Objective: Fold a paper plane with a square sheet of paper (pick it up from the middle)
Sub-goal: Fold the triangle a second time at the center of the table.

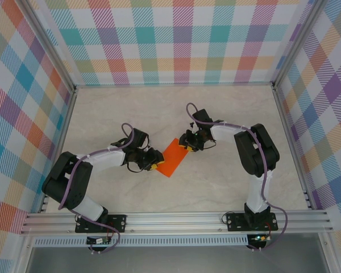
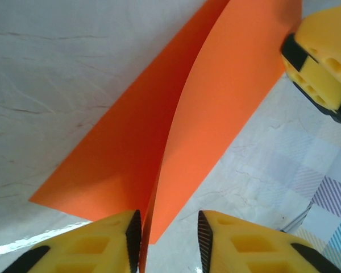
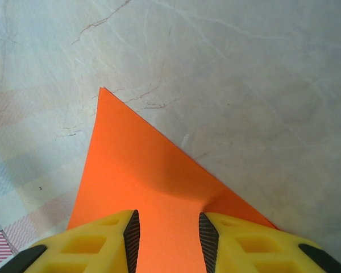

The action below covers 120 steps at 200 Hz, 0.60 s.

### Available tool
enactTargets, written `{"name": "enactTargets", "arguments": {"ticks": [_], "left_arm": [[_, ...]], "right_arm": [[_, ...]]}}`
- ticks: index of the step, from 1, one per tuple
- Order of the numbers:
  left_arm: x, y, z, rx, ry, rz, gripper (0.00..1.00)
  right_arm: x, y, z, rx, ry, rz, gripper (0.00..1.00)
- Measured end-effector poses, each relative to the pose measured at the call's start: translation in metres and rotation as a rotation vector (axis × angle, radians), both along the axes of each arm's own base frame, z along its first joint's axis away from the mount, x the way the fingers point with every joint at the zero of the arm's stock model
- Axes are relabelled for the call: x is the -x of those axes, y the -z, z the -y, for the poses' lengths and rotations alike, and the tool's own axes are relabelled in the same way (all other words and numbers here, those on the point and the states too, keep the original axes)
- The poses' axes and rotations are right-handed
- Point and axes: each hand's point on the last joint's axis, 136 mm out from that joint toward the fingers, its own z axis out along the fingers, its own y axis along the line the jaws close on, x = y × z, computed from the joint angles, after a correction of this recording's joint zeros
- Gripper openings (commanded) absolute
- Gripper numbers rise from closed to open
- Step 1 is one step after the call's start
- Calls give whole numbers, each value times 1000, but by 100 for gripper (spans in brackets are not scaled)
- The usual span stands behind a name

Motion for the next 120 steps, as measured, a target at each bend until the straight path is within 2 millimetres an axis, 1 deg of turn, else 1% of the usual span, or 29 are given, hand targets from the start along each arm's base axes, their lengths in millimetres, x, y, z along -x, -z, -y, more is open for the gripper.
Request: {"name": "enactTargets", "arguments": {"ticks": [41, 62, 85, 120], "left_arm": [[-1, -12, 12, 40, 29, 30, 21], [-6, -18, 18, 53, 38, 51, 17], [-11, -17, 20, 42, 34, 56, 17], [-15, -11, 13, -6, 6, 64, 20]], "right_arm": [[0, 0, 0, 2, -2, 1, 35], [0, -1, 0, 3, -10, 4, 35], [0, -3, 0, 6, -34, 17, 35], [5, -7, -4, -14, -60, 19, 32]]}}
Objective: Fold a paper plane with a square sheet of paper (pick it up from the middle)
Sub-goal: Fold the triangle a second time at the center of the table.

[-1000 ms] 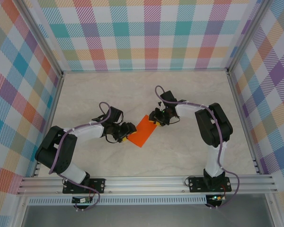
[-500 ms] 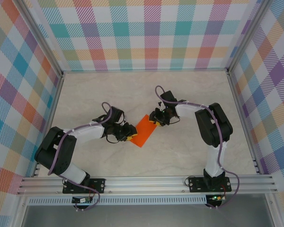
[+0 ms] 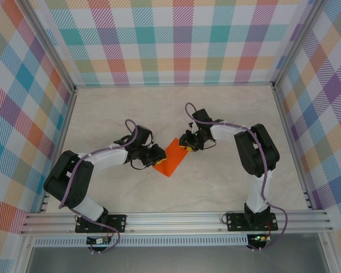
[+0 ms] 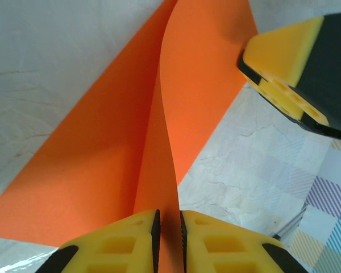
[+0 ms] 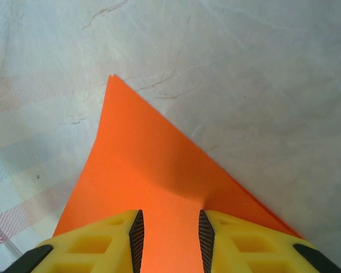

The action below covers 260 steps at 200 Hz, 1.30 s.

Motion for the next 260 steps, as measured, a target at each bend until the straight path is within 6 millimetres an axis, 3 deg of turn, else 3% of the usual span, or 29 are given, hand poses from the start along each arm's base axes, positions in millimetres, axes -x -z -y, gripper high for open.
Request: {"name": "enactTargets", "arguments": {"ticks": [78, 162, 225, 260], "left_arm": [[1, 10, -12, -68, -34, -9, 22], [21, 4, -14, -11, -7, -6, 29], [13, -12, 4, 90, 29, 45, 28], [11, 1, 11, 88, 45, 24, 26]], "right_arm": [[36, -5, -27, -62, -79, -33, 26], [37, 8, -25, -40, -75, -68, 26], [36, 8, -25, -30, -72, -77, 26], [36, 8, -25, -29, -72, -79, 25]]}}
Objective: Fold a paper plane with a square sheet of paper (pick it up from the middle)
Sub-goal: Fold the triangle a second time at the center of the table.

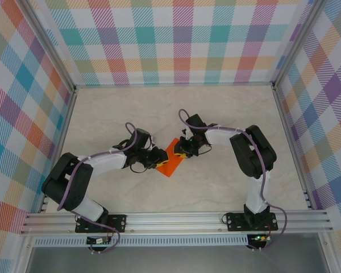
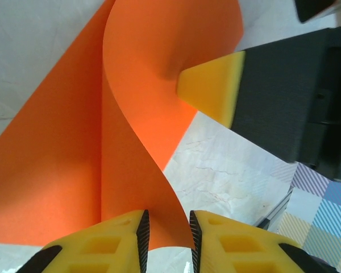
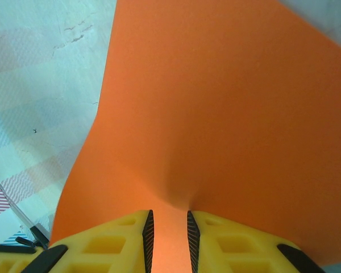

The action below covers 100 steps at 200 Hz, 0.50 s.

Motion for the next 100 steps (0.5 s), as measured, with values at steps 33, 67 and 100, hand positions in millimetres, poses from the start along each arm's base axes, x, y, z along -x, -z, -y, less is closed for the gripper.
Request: {"name": "enactTargets", "arguments": {"ticks": [33, 67, 100], "left_arm": [[-1, 11, 1, -14, 4, -20, 28], [-5, 10, 4, -5, 5, -4, 36], [-8, 8, 5, 4, 4, 11, 40]], "right_arm": [[0, -1, 0, -2, -1, 1, 27], [-1, -5, -2, -14, -6, 8, 33], [-4, -18, -3, -38, -5, 36, 36]]}}
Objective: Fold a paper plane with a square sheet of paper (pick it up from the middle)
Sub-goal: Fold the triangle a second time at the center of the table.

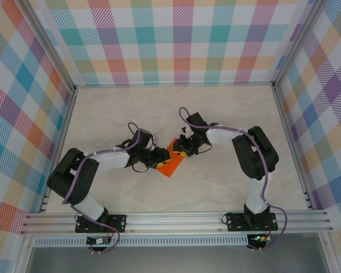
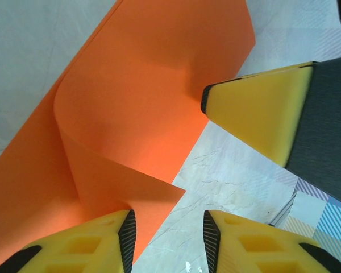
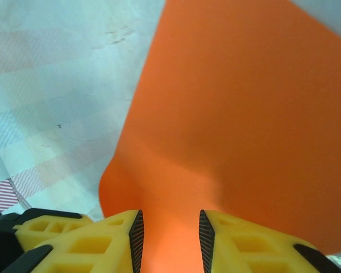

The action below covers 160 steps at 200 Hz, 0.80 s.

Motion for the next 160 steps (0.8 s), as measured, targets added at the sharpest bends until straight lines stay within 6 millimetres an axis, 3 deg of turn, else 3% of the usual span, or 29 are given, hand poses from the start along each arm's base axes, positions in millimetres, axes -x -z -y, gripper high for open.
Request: {"name": "enactTargets", "arguments": {"ticks": [16, 41, 96, 160], "left_arm": [[-1, -1, 1, 3, 0, 6, 39], [-1, 0, 1, 2, 0, 6, 26], [-2, 2, -2, -15, -7, 12, 10], [-4, 3, -3, -25, -9, 21, 3]], "right_arm": [[-1, -9, -1, -24, 0, 22, 38], [4, -19, -2, -58, -11, 37, 41], [19, -27, -11, -152, -72, 0, 44], [30, -20, -17, -182, -133, -28, 37]]}}
